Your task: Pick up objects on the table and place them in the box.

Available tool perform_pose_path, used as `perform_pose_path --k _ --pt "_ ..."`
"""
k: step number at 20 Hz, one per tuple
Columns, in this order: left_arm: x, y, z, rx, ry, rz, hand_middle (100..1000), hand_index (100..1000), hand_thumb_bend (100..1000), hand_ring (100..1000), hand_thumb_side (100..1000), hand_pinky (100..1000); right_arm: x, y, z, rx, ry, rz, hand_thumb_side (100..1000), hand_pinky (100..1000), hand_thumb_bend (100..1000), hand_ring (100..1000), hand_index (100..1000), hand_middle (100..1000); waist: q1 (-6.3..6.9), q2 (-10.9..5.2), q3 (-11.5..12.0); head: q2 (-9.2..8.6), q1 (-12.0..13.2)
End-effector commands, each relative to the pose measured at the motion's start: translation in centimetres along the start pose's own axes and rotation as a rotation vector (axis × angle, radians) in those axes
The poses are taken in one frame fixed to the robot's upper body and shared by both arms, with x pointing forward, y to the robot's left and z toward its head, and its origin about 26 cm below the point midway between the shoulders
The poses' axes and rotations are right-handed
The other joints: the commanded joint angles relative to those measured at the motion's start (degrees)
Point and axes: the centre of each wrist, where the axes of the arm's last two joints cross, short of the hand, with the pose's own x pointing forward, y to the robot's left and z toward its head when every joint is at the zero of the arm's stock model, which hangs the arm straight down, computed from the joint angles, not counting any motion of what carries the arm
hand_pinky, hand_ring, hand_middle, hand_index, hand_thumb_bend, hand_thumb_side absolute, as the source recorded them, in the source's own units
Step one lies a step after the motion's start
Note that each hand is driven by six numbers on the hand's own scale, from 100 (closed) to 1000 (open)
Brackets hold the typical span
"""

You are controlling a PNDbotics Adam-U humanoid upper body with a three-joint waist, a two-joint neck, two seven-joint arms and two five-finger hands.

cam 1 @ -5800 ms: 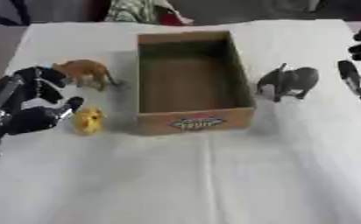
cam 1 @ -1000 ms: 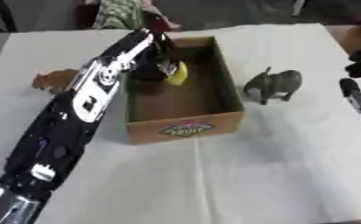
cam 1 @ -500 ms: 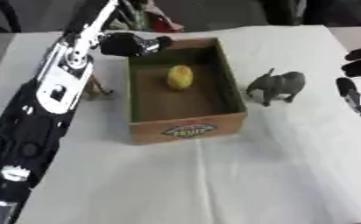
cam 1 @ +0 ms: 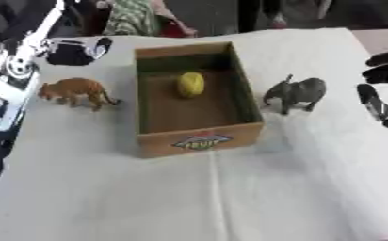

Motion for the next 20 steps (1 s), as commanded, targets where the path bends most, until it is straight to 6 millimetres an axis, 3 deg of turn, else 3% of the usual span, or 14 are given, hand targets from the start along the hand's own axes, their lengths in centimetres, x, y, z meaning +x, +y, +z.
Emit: perform_pose_path --k 1,5,8,12,17,18,20 --pt "-2.4 1.8 0.8 -0.061 0.051 -0.094 627 766 359 632 165 688 0.6 -1.2 -0.2 -0.006 -0.013 0.044 100 716 262 699 754 690 0.03 -1.21 0.0 -0.57 -0.3" --pt "-4.6 1.3 1.3 -0.165 0.108 -0.11 633 769 357 637 157 690 0.6 -1.3 -0.2 -0.01 -0.011 0.047 100 716 262 699 754 689 0.08 -1.26 0.0 -0.58 -0.3" --pt "-4.8 1.4 1.3 -0.179 0.112 -0.111 633 769 357 637 157 690 0.6 -1.3 -0.2 -0.011 -0.011 0.047 100 716 262 699 754 689 0.08 -1.27 0.0 -0.58 -0.4" --pt "-5.7 -0.8 1.2 -0.274 0.129 -0.07 647 772 372 649 145 690 0.6 -1.2 -0.2 -0.009 -0.015 0.043 100 716 261 698 755 688 -0.1 -1.19 -0.1 -0.76 -0.4" --pt "-6.2 -1.1 1.1 -0.291 0.127 -0.067 647 772 372 649 145 690 0.6 -1.3 -0.2 -0.009 -0.015 0.043 100 716 261 698 755 688 -0.13 -1.2 -0.1 -0.76 -0.4" --pt "-6.1 -1.4 0.9 -0.3 0.132 -0.058 636 766 332 635 100 676 0.6 -1.2 -0.3 -0.008 -0.017 0.04 100 716 260 699 755 688 -0.28 -1.09 -0.4 -0.72 -0.2" --pt "-5.8 -2.6 0.2 -0.31 0.148 -0.028 624 761 320 623 100 668 0.6 -1.1 -0.3 -0.007 -0.017 0.037 100 716 259 698 755 688 -0.42 -1.06 -0.5 -0.6 -0.2"
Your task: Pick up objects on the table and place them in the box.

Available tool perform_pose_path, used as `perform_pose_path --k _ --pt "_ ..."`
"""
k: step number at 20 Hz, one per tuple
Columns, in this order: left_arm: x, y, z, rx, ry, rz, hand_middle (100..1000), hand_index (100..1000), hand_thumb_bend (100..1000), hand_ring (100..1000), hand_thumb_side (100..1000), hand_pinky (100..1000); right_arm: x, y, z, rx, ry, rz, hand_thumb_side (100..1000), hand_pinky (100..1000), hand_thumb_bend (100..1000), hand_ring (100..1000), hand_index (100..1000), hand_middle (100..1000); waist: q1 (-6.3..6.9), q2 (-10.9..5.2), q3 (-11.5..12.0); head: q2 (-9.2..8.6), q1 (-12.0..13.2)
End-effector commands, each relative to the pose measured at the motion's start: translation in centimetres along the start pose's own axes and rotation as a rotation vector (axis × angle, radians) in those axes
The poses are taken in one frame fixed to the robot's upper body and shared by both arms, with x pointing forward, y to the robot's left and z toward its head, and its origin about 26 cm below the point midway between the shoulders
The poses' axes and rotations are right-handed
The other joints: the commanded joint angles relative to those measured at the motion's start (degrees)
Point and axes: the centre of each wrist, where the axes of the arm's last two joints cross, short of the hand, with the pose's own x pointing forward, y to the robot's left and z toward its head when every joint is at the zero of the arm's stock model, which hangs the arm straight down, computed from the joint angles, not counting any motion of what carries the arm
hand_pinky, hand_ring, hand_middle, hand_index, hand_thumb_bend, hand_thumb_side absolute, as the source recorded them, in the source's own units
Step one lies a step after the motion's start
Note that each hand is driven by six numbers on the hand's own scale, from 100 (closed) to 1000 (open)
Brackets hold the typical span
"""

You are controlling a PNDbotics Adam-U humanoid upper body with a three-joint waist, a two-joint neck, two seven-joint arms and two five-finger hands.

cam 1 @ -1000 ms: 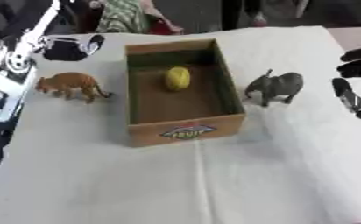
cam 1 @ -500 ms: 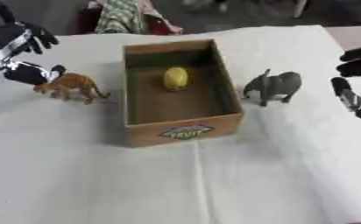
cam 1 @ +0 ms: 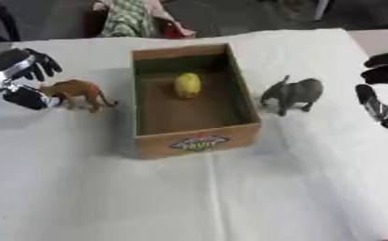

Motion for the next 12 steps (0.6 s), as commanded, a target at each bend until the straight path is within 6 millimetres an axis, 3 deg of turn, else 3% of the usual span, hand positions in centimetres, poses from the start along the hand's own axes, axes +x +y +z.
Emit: perform_pose_path --k 1,7,8,9,12 --pt "0.7 0.2 -1.1 0.019 0.013 0.017 623 760 319 622 100 667 0.6 -1.0 -0.3 -0.005 -0.019 0.031 100 716 260 698 755 688 -0.15 -1.05 0.0 -0.33 0.0" --pt "1.7 -1.6 -3.0 0.075 0.028 -0.018 589 735 230 587 100 653 0.6 -0.9 -0.3 -0.004 -0.019 0.029 100 716 258 699 755 688 -0.26 -0.93 0.1 -0.15 0.0" --pt "1.8 -1.9 -3.2 0.075 0.027 -0.031 546 695 136 540 100 620 0.6 -0.9 -0.3 -0.004 -0.018 0.03 100 716 258 699 755 688 -0.27 -0.91 0.0 -0.12 0.0" --pt "1.9 -2.2 -3.4 0.073 0.027 -0.045 498 653 100 495 100 589 0.6 -0.9 -0.3 -0.004 -0.018 0.031 100 716 257 699 755 688 -0.28 -0.89 0.0 -0.1 0.0" --pt "2.0 -2.6 -3.6 0.072 0.024 -0.065 406 576 100 409 174 521 0.6 -0.9 -0.3 -0.006 -0.018 0.029 100 716 256 699 755 688 -0.27 -0.87 0.0 -0.05 0.0"
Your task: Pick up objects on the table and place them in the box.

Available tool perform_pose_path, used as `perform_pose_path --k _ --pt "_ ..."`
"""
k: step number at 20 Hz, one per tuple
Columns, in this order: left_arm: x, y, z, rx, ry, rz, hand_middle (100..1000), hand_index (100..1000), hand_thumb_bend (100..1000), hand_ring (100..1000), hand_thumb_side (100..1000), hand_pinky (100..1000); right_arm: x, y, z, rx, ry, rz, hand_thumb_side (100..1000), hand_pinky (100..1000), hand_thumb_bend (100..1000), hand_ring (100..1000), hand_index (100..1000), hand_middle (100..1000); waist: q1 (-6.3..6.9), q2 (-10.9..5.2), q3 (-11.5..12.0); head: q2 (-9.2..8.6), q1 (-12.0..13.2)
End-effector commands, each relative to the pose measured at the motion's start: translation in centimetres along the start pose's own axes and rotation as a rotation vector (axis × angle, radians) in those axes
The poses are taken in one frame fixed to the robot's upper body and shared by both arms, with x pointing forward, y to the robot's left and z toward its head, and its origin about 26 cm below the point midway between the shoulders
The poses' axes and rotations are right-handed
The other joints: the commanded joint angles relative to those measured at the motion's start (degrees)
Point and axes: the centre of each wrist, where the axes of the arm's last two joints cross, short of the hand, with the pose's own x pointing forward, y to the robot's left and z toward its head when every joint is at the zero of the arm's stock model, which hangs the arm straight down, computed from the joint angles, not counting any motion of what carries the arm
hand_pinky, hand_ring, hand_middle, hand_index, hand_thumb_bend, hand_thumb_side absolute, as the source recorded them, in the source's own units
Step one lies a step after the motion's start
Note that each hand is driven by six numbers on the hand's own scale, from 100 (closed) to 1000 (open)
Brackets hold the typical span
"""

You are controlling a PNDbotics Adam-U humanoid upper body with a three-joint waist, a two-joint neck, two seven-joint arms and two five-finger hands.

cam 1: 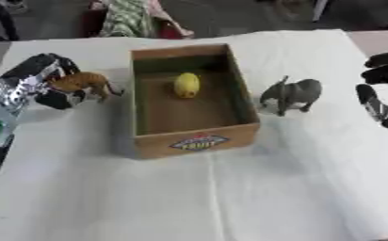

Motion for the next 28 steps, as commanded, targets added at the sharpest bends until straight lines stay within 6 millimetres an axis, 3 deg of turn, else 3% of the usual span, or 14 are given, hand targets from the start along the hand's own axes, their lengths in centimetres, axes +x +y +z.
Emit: perform_pose_path --k 1,4,12,16,21,22,25,28 --pt "0.0 0.0 -0.2 0.01 0.003 -0.031 386 559 100 391 185 508 0.6 -0.9 -0.3 -0.006 -0.018 0.029 100 716 255 699 755 688 -0.13 -0.87 -0.1 -0.07 0.0" --pt "0.0 0.4 -0.1 0.037 0.008 -0.021 329 508 100 336 199 469 0.6 -0.9 -0.3 -0.007 -0.018 0.029 100 716 254 699 755 687 -0.12 -0.9 -0.1 -0.14 -0.1" --pt "0.6 2.5 0.4 0.138 -0.002 0.05 303 490 100 309 214 454 0.5 -0.9 -0.3 -0.007 -0.015 0.028 100 716 250 699 756 690 -0.08 -1.12 0.1 -0.05 0.0" --pt "2.5 5.7 0.9 0.265 -0.093 0.079 302 490 100 307 213 457 0.5 -0.9 -0.2 -0.004 -0.012 0.03 100 716 249 699 756 690 -0.06 -1.4 0.2 0.08 0.1" --pt "3.3 6.5 1.3 0.279 -0.107 0.09 302 490 100 307 213 457 0.5 -0.9 -0.2 -0.003 -0.012 0.03 100 716 249 699 756 690 -0.04 -1.42 0.3 0.07 0.1" --pt "3.8 6.7 1.3 0.279 -0.125 0.092 308 496 100 314 202 465 0.5 -0.7 -0.3 0.003 -0.013 0.026 100 715 248 699 756 691 -0.13 -1.6 -0.1 0.27 0.7" --pt "8.6 7.4 0.6 0.261 -0.287 0.09 313 500 100 319 197 470 0.5 -0.4 -0.4 0.017 -0.016 0.018 100 715 248 699 755 691 -0.25 -1.67 -0.5 0.33 1.3" --pt "11.8 7.0 -0.2 0.223 -0.383 0.099 312 501 100 319 193 466 0.4 -0.5 -0.3 0.016 -0.013 0.018 100 715 251 699 755 691 -0.37 -1.57 -0.4 0.33 1.3"
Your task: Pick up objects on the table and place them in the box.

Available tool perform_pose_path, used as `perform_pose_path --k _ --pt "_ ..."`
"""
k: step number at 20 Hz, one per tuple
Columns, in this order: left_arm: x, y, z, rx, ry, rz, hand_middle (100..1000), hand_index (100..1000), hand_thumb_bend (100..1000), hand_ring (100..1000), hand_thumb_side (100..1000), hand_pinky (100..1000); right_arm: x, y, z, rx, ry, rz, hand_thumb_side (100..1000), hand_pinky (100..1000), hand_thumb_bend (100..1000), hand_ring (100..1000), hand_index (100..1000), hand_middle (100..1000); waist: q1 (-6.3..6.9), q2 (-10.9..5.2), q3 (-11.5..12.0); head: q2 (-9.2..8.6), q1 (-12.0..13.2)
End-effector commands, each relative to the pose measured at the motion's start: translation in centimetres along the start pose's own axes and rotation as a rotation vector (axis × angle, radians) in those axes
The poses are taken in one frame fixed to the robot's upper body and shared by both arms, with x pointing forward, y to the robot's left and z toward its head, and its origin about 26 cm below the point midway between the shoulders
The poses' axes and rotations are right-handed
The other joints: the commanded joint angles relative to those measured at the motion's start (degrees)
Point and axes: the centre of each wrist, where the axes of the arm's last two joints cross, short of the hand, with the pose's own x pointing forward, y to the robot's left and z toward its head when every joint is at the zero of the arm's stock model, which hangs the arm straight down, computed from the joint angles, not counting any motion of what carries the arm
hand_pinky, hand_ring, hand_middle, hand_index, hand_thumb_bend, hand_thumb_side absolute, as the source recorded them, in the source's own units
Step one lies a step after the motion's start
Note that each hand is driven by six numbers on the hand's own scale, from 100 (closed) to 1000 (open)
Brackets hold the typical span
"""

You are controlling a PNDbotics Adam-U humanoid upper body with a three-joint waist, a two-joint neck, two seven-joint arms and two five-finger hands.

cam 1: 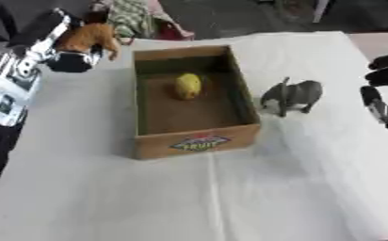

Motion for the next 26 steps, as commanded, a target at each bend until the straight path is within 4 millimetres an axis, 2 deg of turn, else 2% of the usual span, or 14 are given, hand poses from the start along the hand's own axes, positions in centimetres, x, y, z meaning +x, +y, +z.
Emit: perform_pose_path --k 1,4,7,12,16,17,19,20,21,22,23,24,25,26 --pt "3.0 0.1 -1.3 -0.013 -0.104 0.02 313 502 100 320 192 467 0.5 -0.6 -0.3 0.002 -0.016 0.02 100 715 250 699 755 691 -0.2 -1.13 0.0 0.26 0.2" --pt "4.6 -0.9 -2.0 -0.049 -0.156 0.044 317 506 100 322 187 470 0.5 -0.4 -0.4 0.008 -0.02 0.016 100 715 285 699 755 690 -0.27 -1.01 -0.2 0.24 0.4" --pt "5.8 -2.2 -2.5 -0.103 -0.192 0.058 334 519 100 343 163 480 0.6 -0.2 -0.5 0.019 -0.024 0.011 100 715 250 698 755 691 -0.26 -0.97 -0.4 0.12 0.7" --pt "6.4 -4.7 -3.0 -0.211 -0.197 0.096 356 537 100 371 113 492 0.6 0.1 -0.6 0.04 -0.029 0.003 100 715 250 698 755 691 -0.42 -0.86 -0.6 -0.01 0.9" --pt "6.1 -6.5 -3.0 -0.286 -0.172 0.126 412 582 205 429 100 510 0.5 0.3 -0.6 0.056 -0.026 0.003 100 716 251 698 752 690 -0.45 -0.72 -0.7 -0.14 0.9" --pt "6.0 -6.7 -3.0 -0.293 -0.166 0.131 447 613 285 461 114 530 0.5 0.3 -0.5 0.059 -0.024 0.003 100 715 252 697 749 690 -0.45 -0.68 -0.7 -0.15 0.9" --pt "5.7 -7.0 -2.9 -0.318 -0.153 0.133 498 666 376 501 208 561 0.5 0.4 -0.5 0.068 -0.025 0.005 100 715 252 697 744 689 -0.45 -0.6 -0.7 -0.1 0.8" --pt "5.6 -7.1 -2.9 -0.332 -0.15 0.134 502 670 389 503 218 563 0.5 0.4 -0.5 0.072 -0.026 0.006 100 715 252 697 743 689 -0.45 -0.57 -0.7 -0.09 0.8" --pt "5.5 -7.1 -2.9 -0.344 -0.149 0.14 538 704 515 531 320 587 0.5 0.4 -0.5 0.075 -0.027 0.007 100 715 250 697 743 689 -0.45 -0.54 -0.6 -0.12 0.7" --pt "5.4 -7.1 -2.8 -0.353 -0.148 0.147 550 713 549 541 346 595 0.5 0.4 -0.5 0.077 -0.028 0.008 100 715 250 697 743 689 -0.47 -0.51 -0.5 -0.16 0.6" --pt "5.3 -7.0 -2.7 -0.362 -0.148 0.152 585 737 666 570 440 621 0.5 0.4 -0.5 0.078 -0.029 0.009 100 715 249 697 746 688 -0.47 -0.48 -0.5 -0.18 0.6" --pt "5.1 -6.9 -2.7 -0.368 -0.148 0.159 589 739 685 574 455 638 0.5 0.3 -0.5 0.079 -0.029 0.01 100 715 220 697 746 689 -0.48 -0.47 -0.5 -0.19 0.6" --pt "5.0 -6.6 -2.6 -0.364 -0.148 0.166 611 749 798 590 542 637 0.5 0.3 -0.5 0.078 -0.028 0.011 100 715 241 697 746 688 -0.49 -0.46 -0.4 -0.2 0.6" --pt "4.8 -6.2 -2.4 -0.349 -0.148 0.177 611 748 819 590 559 636 0.5 0.2 -0.5 0.076 -0.027 0.014 100 715 247 697 746 688 -0.51 -0.46 -0.3 -0.21 0.5"
